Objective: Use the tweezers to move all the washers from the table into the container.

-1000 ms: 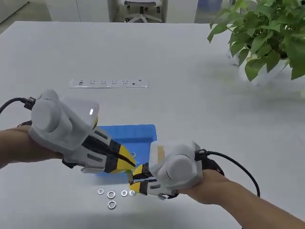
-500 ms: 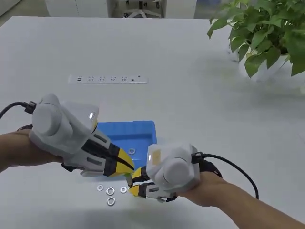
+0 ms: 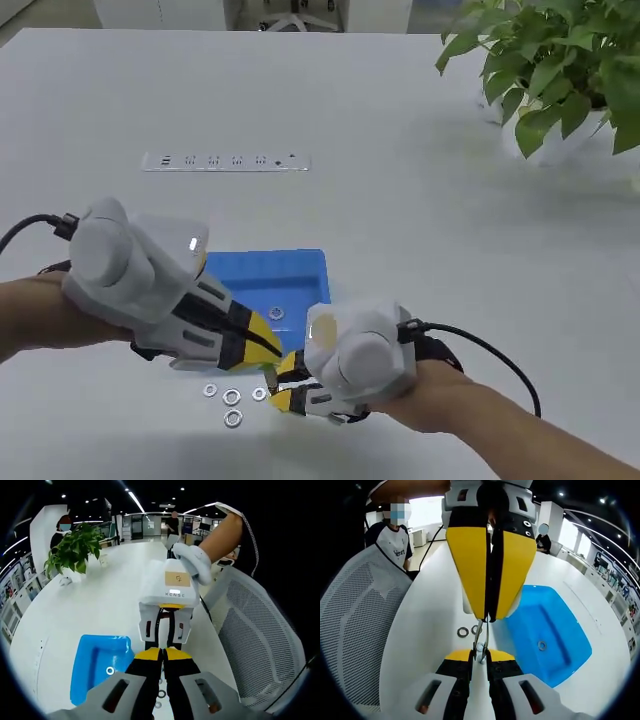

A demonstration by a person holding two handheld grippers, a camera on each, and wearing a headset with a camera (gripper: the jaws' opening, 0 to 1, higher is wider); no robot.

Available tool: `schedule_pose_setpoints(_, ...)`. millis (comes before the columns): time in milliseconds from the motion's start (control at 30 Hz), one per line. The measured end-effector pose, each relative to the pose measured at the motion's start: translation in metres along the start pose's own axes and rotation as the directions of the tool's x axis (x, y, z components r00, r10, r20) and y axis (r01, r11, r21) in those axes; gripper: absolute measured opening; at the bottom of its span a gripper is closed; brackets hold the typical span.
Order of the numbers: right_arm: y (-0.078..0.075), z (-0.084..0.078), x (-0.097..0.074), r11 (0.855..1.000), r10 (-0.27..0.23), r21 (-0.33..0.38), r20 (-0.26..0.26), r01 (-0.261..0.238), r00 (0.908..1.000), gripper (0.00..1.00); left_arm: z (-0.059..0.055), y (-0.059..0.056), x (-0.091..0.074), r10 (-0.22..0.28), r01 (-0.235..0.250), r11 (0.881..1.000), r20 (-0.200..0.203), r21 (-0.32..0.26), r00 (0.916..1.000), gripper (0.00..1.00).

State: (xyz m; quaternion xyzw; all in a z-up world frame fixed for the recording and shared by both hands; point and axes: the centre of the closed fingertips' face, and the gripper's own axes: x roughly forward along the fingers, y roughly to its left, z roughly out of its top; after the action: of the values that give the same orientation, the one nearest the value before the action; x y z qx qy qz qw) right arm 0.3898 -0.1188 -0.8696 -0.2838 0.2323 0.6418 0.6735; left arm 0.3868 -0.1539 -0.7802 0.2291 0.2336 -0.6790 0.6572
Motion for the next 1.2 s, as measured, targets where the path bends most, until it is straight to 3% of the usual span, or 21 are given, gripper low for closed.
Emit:
schedule_pose_setpoints(667, -0.0019, 0.0001, 0.0008, 1.0, -0.005, 0.006, 0.006, 0.005, 1.0, 0.14, 0.0008, 0.0027, -0.0006, 0.009, -0.009, 1.0, 0.013, -0.002, 0.9999, 0.05)
schedule_pose_setpoints(767, -0.0016, -0.0007, 0.0018, 1.0, -0.002, 0.006, 0.002, 0.002, 1.0, 0.14, -0.0034, 0.0018, 0.0007, 0.005, -0.005, 1.0, -0.004, -0.001, 1.0, 0.05)
schedule_pose_setpoints(800, -0.0013, -0.0009, 0.002, 1.0, -0.001, 0.006, 0.0, 0.001, 1.0, 0.14, -0.0013, 0.0012, 0.0012, 0.003, -0.003, 1.0, 0.01, -0.008, 0.9999, 0.05)
schedule_pose_setpoints(1200, 0.0005, -0.0032, 0.0019, 1.0, 0.005, 0.005, -0.009, -0.005, 0.9999, 0.12, -0.0004, 0.0008, 0.0028, -0.001, 0.001, 1.0, 0.013, -0.005, 0.9999, 0.05)
